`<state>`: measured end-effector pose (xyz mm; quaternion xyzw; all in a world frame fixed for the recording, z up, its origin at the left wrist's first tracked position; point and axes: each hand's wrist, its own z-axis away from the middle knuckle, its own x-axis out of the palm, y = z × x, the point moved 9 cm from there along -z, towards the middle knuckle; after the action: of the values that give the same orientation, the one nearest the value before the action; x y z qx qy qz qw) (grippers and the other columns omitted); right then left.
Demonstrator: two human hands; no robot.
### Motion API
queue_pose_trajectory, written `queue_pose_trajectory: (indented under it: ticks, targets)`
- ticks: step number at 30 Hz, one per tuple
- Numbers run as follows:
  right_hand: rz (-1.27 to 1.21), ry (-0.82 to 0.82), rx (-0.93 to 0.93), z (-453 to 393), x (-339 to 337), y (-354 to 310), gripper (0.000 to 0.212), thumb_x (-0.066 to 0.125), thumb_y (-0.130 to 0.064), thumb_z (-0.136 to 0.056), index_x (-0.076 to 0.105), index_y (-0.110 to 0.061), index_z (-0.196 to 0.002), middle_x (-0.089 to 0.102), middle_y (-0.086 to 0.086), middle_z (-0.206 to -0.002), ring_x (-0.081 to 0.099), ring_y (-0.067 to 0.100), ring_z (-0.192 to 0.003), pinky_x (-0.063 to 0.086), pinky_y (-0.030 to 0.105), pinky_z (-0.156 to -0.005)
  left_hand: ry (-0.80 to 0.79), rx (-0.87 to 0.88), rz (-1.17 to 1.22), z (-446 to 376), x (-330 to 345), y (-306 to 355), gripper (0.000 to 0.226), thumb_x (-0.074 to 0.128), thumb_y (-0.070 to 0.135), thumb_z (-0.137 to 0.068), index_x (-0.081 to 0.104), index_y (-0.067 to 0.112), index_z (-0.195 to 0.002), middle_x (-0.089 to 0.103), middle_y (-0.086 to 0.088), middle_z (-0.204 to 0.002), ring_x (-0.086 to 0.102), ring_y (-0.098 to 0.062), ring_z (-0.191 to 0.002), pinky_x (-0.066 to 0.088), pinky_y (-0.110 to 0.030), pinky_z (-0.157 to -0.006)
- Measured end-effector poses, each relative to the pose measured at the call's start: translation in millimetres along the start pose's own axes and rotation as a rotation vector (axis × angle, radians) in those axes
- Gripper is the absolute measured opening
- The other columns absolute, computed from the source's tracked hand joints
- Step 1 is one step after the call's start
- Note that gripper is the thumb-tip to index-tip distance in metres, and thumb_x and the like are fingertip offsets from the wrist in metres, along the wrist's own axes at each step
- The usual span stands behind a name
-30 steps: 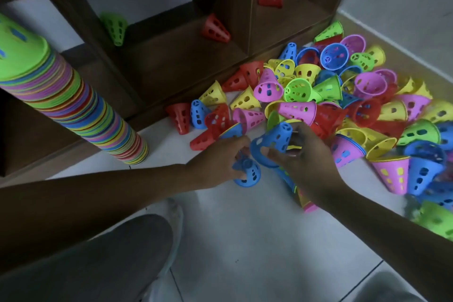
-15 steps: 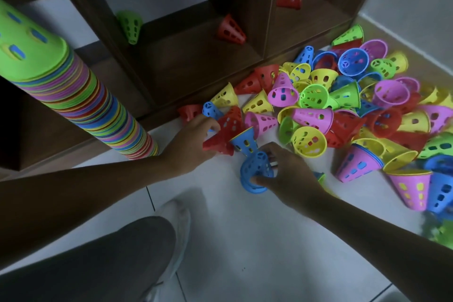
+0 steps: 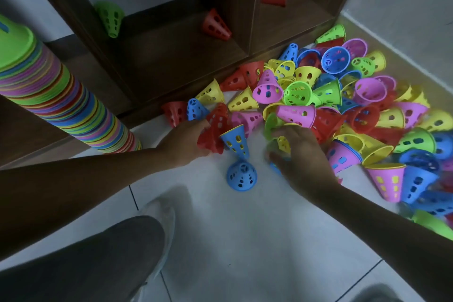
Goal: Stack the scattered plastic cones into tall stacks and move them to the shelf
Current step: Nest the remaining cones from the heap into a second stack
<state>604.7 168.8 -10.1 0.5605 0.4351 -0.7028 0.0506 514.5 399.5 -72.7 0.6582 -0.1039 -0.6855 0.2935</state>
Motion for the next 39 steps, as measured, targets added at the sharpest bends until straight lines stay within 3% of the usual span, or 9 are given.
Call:
queue_pose_trajectory:
  ticks: [4, 11, 17, 20, 25, 28, 30, 35, 39]
  targets:
    - [0.161, 0.14, -0.007, -2, -27, 27, 0.037, 0.077, -0.019, -0.082, 0.064, -0.011, -0.116, 0.057, 0.01, -0.121, 0.046, 0.031, -0.115, 0.042, 0.039, -0.092, -0.027, -0.047, 0.025, 3, 9, 1, 0.044, 0.082, 0.031, -0.083, 0.056, 0.016, -0.114, 0.06, 0.01, -0.098, 0.064, -0.019, -0.097, 0.043, -0.027, -0.074]
    - [0.26, 0.066, 0.024, 9, -10, 44, 0.012, 0.077, -0.009, -0.077, 0.075, -0.007, -0.089, 0.068, 0.013, -0.097, 0.054, 0.037, -0.099, 0.05, 0.044, -0.085, 0.047, -0.139, 0.212, 31, 6, -2, 0.037, 0.073, 0.045, -0.086, 0.054, 0.022, -0.108, 0.067, 0.006, -0.094, 0.066, -0.01, -0.085, 0.056, -0.041, -0.076]
    - [0.396, 0.098, -0.046, 12, -8, 35, 0.006, 0.077, -0.011, -0.079, 0.073, -0.008, -0.082, 0.067, 0.011, -0.091, 0.055, 0.036, -0.09, 0.052, 0.043, -0.071, 0.142, -0.145, 0.373, 49, -4, 23, 0.044, 0.077, 0.039, -0.084, 0.05, 0.031, -0.117, 0.06, 0.007, -0.11, 0.061, -0.004, -0.096, 0.056, -0.031, -0.08]
    - [0.372, 0.148, -0.045, 7, -19, 31, 0.003, 0.07, -0.014, -0.087, 0.072, -0.012, -0.086, 0.066, 0.01, -0.094, 0.057, 0.036, -0.088, 0.05, 0.042, -0.073, 0.169, -0.115, 0.448, 49, -15, 45, 0.047, 0.082, 0.035, -0.08, 0.052, 0.03, -0.116, 0.06, 0.01, -0.111, 0.059, 0.002, -0.097, 0.051, -0.014, -0.073]
    - [-0.176, 0.403, 0.371, 29, -49, 49, 0.01, 0.065, -0.023, -0.096, 0.066, -0.017, -0.087, 0.069, 0.0, -0.089, 0.063, 0.019, -0.083, 0.038, 0.025, -0.07, 0.192, -0.1, 0.501, 61, -18, 70, 0.051, 0.087, 0.036, -0.074, 0.056, 0.039, -0.114, 0.061, 0.016, -0.113, 0.059, 0.003, -0.101, 0.055, -0.018, -0.076]
    - [-0.617, 0.504, 0.656, 56, -38, 59, 0.011, 0.068, -0.026, -0.093, 0.07, -0.018, -0.085, 0.071, -0.007, -0.084, 0.066, 0.015, -0.084, 0.054, 0.038, -0.083, 0.189, -0.084, 0.487, 63, -15, 81, 0.054, 0.089, 0.033, -0.072, 0.06, 0.033, -0.117, 0.056, 0.014, -0.113, 0.056, 0.009, -0.102, 0.053, -0.012, -0.077]
    - [-0.861, 0.533, 0.775, 70, -24, 56, 0.01, 0.068, -0.022, -0.093, 0.071, -0.016, -0.086, 0.069, -0.004, -0.081, 0.063, 0.015, -0.081, 0.054, 0.043, -0.089, 0.211, -0.085, 0.453, 61, -15, 84, 0.052, 0.09, 0.031, -0.071, 0.063, 0.028, -0.115, 0.054, 0.012, -0.112, 0.057, 0.008, -0.1, 0.052, -0.009, -0.078]
    - [-1.368, 0.508, 0.937, 90, 9, 43, 0.018, 0.06, -0.012, -0.098, 0.068, 0.0, -0.11, 0.072, 0.012, -0.099, 0.07, 0.023, -0.089, 0.058, 0.027, -0.081, 0.215, -0.024, 0.284, 53, -21, 97, 0.053, 0.092, 0.029, -0.068, 0.066, 0.021, -0.114, 0.053, 0.006, -0.115, 0.062, -0.008, -0.096, 0.055, -0.017, -0.083]
    - [-1.523, 0.423, 0.939, 92, 16, 29, 0.028, 0.054, -0.013, -0.101, 0.062, 0.004, -0.122, 0.072, 0.013, -0.104, 0.071, 0.02, -0.088, 0.06, 0.025, -0.077, 0.127, 0.046, 0.128, 46, -19, 111, 0.056, 0.091, 0.03, -0.068, 0.064, 0.019, -0.116, 0.046, 0.009, -0.115, 0.056, -0.008, -0.097, 0.051, -0.016, -0.086]
